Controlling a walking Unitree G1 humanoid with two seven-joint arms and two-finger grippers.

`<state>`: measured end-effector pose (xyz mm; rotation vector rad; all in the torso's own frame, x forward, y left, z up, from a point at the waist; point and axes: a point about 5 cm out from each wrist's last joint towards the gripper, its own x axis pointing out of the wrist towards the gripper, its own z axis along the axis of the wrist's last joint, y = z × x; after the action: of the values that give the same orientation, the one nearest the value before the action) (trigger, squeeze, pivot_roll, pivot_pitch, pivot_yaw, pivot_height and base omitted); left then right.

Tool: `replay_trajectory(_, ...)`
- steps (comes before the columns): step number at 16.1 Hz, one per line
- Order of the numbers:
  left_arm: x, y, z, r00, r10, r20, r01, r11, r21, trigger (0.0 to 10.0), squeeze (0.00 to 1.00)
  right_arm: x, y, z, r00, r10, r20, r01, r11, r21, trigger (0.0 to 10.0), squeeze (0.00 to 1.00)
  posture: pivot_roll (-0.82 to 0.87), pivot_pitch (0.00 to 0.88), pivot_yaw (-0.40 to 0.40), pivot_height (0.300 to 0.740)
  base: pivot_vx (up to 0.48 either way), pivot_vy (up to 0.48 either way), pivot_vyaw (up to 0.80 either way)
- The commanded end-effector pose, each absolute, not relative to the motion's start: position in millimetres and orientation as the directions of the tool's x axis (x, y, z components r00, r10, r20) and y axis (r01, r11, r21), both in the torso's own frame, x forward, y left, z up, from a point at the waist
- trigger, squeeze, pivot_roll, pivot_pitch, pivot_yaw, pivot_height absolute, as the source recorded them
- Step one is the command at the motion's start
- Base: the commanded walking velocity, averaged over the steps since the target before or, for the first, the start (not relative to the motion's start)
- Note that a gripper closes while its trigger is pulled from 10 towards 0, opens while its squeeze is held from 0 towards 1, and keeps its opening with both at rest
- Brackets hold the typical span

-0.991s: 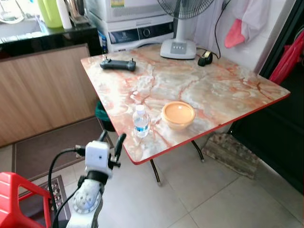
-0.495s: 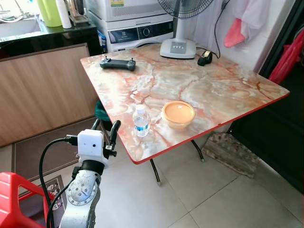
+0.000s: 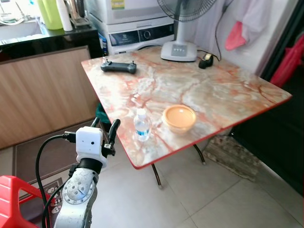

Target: Restocking fridge

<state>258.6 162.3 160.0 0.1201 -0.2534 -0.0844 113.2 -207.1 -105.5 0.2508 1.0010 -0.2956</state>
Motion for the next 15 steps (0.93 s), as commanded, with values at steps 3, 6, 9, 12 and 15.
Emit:
replay_trajectory(3, 257.1, 159.8, 163.4, 0.963, -0.125, 0.24, 0.099, 0.988, 0.116, 10.0, 0.0, 114.4, -206.3, -104.8, 0.517, -0.151, -0.842, 0.376, 0.924, 0.065, 10.0, 0.0, 0.12, 0.0, -0.004, 0.74, 0.247, 0.0, 0.0)
replay_trajectory(6, 255.3, 155.2, 162.7, 0.961, -0.155, 0.229, 0.13, 0.984, 0.12, 10.0, 0.0, 114.7, -205.7, -104.6, 0.524, -0.138, -0.841, 0.356, 0.932, 0.07, 10.0, 0.0, 0.12, 0.0, -0.004, 0.74, 0.251, 0.0, 0.0)
replay_trajectory(9, 254.7, 154.7, 165.5, 0.959, -0.167, 0.23, 0.14, 0.982, 0.127, 10.0, 0.0, 113.3, -205.1, -105.2, 0.519, -0.132, -0.844, 0.349, 0.934, 0.068, 10.0, 0.0, 0.13, 0.0, -0.004, 0.74, 0.249, 0.0, 0.0)
replay_trajectory(12, 253.8, 154.2, 166.7, 0.958, -0.175, 0.229, 0.149, 0.98, 0.128, 10.0, 0.0, 111.6, -204.4, -105.9, 0.514, -0.125, -0.849, 0.343, 0.937, 0.07, 10.0, 0.0, 0.13, 0.0, -0.002, 0.74, 0.254, 0.0, 0.0)
replay_trajectory(15, 253.7, 152.7, 167.4, 0.957, -0.181, 0.228, 0.155, 0.98, 0.126, 10.0, 0.0, 110.7, -203.8, -106.2, 0.512, -0.119, -0.851, 0.339, 0.938, 0.073, 10.0, 0.0, 0.13, 0.0, -0.003, 0.74, 0.269, 0.0, 0.0)
